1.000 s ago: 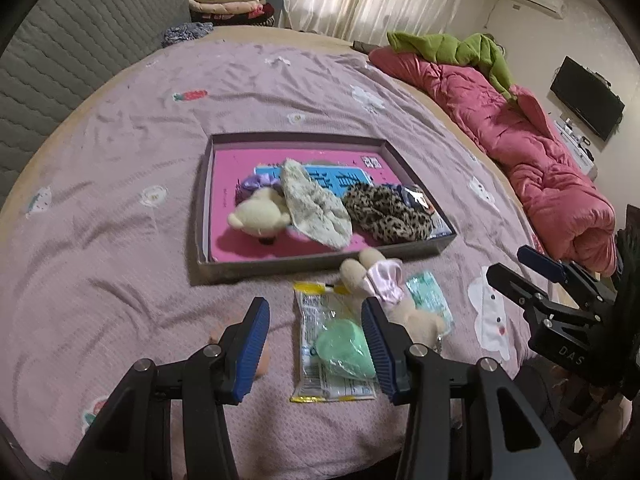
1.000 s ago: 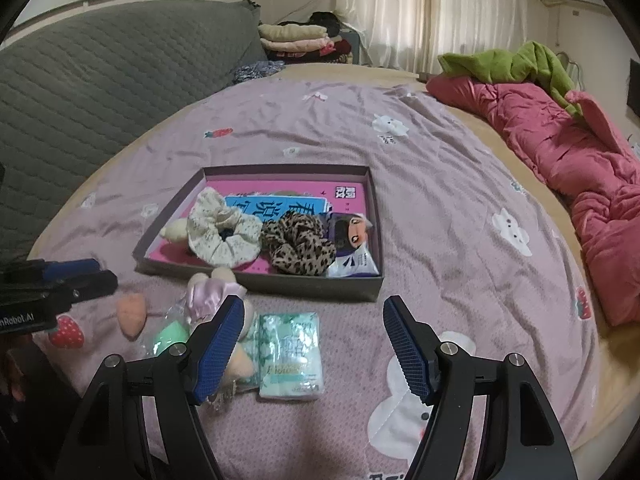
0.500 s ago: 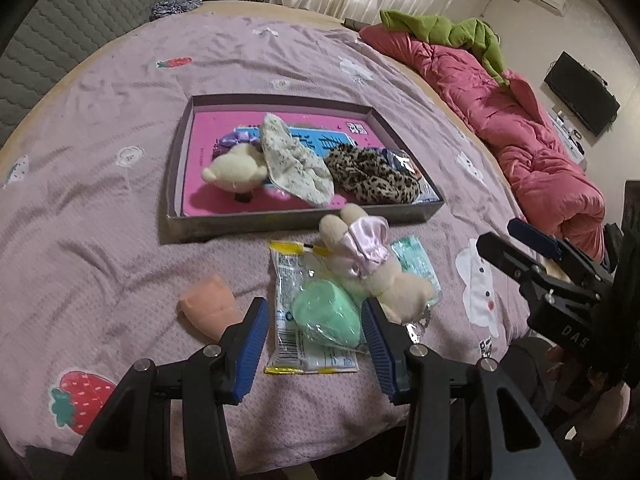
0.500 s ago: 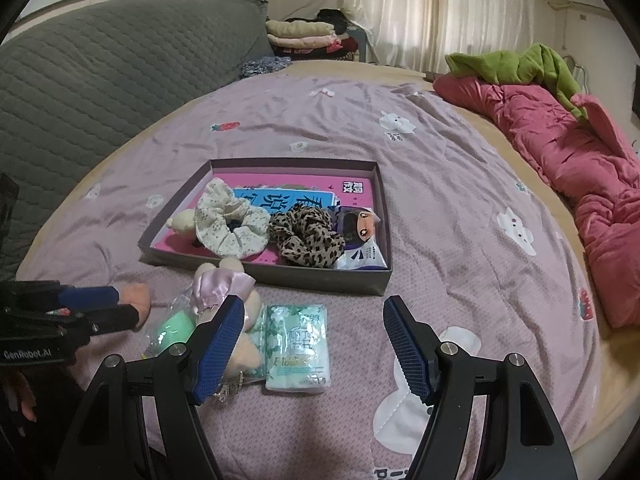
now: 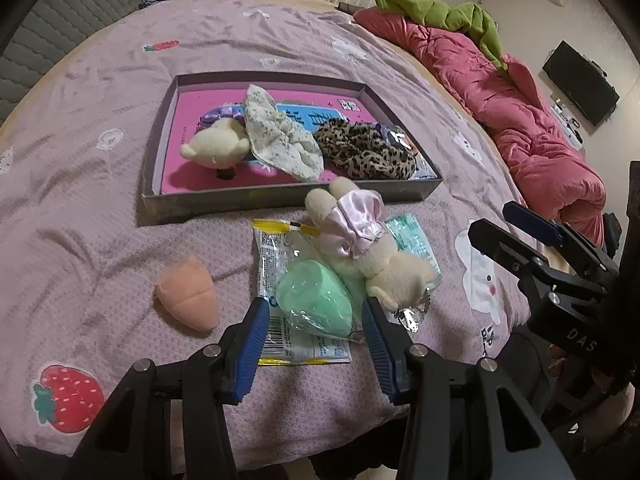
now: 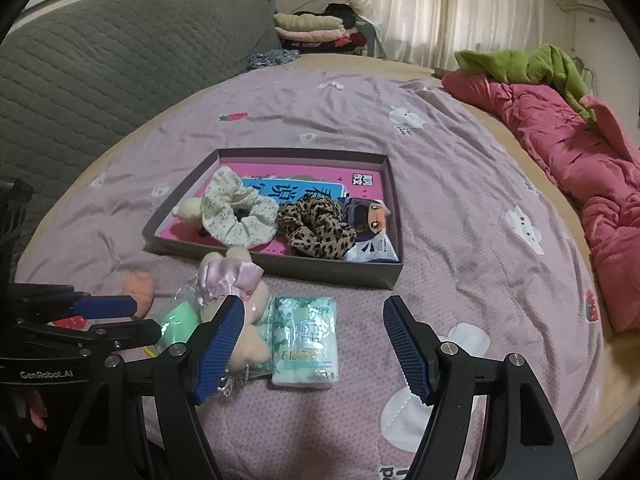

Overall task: Organize soft objects
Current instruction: 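Grasp the bagged green soap with the left gripper while the right gripper grasps the pink-bow bunny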

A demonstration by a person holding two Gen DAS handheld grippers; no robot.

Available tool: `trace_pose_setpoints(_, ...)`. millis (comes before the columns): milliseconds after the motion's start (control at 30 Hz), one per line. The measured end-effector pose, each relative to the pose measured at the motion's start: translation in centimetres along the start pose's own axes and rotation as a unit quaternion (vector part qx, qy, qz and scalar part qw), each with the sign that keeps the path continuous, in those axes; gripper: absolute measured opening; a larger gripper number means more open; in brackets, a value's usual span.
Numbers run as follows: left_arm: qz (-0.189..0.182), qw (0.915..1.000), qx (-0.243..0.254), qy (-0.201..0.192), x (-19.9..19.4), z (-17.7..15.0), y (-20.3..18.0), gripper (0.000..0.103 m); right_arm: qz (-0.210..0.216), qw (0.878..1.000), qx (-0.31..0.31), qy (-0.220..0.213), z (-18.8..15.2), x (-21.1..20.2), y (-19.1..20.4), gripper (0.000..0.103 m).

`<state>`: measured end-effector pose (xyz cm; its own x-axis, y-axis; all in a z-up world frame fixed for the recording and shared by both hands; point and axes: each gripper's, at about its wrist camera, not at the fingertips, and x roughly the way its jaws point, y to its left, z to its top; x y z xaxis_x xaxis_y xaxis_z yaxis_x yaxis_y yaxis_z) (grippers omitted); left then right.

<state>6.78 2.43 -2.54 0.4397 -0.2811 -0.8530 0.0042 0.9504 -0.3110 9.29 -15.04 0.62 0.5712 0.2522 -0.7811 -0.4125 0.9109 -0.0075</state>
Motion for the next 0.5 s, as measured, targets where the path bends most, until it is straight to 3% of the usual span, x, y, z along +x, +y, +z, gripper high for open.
trace_pose_setpoints(500, -0.025, 0.9993, -0.009, 0.026, 2.3, 0.0, 0.0, 0.048, 0.008, 1.0, -0.003, 0.021, -0.8, 1.5, 0.1, 0.074)
